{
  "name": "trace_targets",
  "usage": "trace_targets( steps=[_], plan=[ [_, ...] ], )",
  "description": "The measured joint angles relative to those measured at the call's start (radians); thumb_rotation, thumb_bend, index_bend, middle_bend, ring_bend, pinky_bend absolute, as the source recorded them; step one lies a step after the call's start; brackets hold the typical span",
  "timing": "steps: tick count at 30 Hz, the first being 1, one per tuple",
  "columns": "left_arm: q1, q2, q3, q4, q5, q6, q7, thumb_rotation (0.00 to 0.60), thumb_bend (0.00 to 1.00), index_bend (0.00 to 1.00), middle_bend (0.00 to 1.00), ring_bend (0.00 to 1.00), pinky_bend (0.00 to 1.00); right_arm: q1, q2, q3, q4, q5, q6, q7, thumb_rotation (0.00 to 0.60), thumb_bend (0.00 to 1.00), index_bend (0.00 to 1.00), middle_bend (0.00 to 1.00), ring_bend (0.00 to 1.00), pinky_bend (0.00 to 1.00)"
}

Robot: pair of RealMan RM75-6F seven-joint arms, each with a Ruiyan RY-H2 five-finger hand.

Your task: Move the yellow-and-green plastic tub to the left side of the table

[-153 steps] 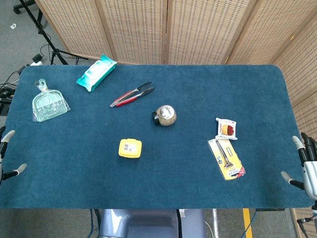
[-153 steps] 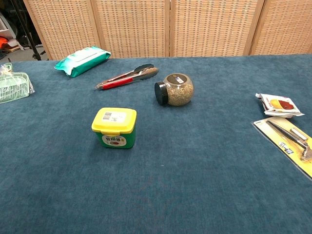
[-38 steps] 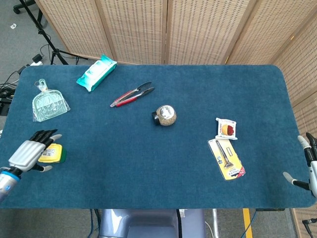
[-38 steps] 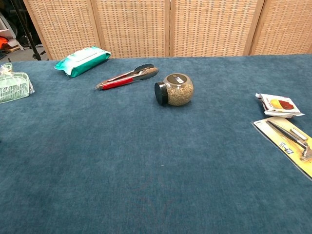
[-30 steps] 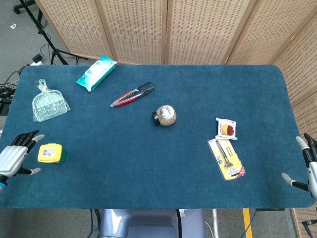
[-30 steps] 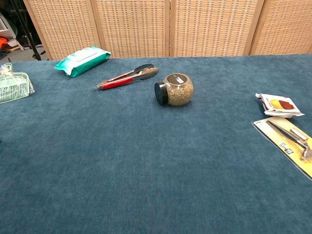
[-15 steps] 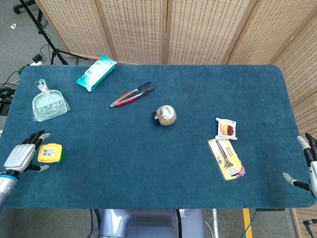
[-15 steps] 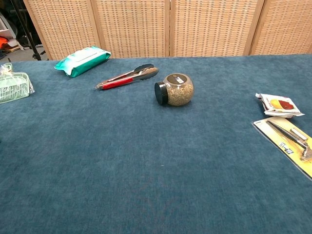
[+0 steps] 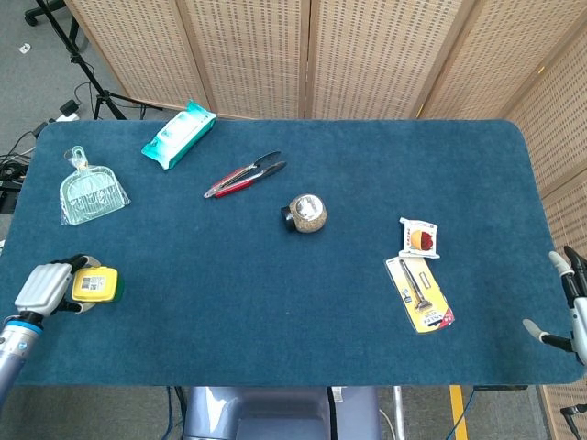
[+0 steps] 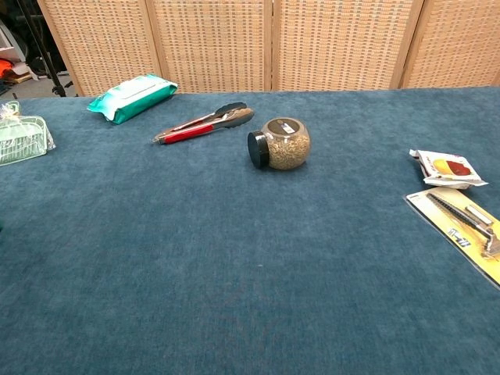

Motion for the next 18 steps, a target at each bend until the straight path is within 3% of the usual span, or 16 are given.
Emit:
trace_targets(
  steps=[6,12,18],
  plan=[
    [-0.007,0.062,0.018,-0.043,0.036,-0.016,-0.077,0.600,0.38,0.56,0.37,0.40,0.37,0.001,-0.001,-0.003,-0.002,-0.004,-0.001,-0.003,0.600,0.00,0.00,0.00,0.00,0.00],
    [-0.064,0.196,0.056,-0.129,0.134,-0.075,-0.311,0.600,0.41,0.56,0.37,0.40,0.37,0.002,-0.005,-0.005,-0.004,-0.005,-0.003,-0.017,0.600,0.00,0.00,0.00,0.00,0.00],
    [-0.187,0.326,0.086,-0.193,0.210,-0.216,-0.529,0.600,0.42,0.56,0.37,0.40,0.37,0.002,-0.006,-0.003,-0.004,0.000,-0.004,-0.018,0.600,0.00,0.00,0.00,0.00,0.00]
  ],
)
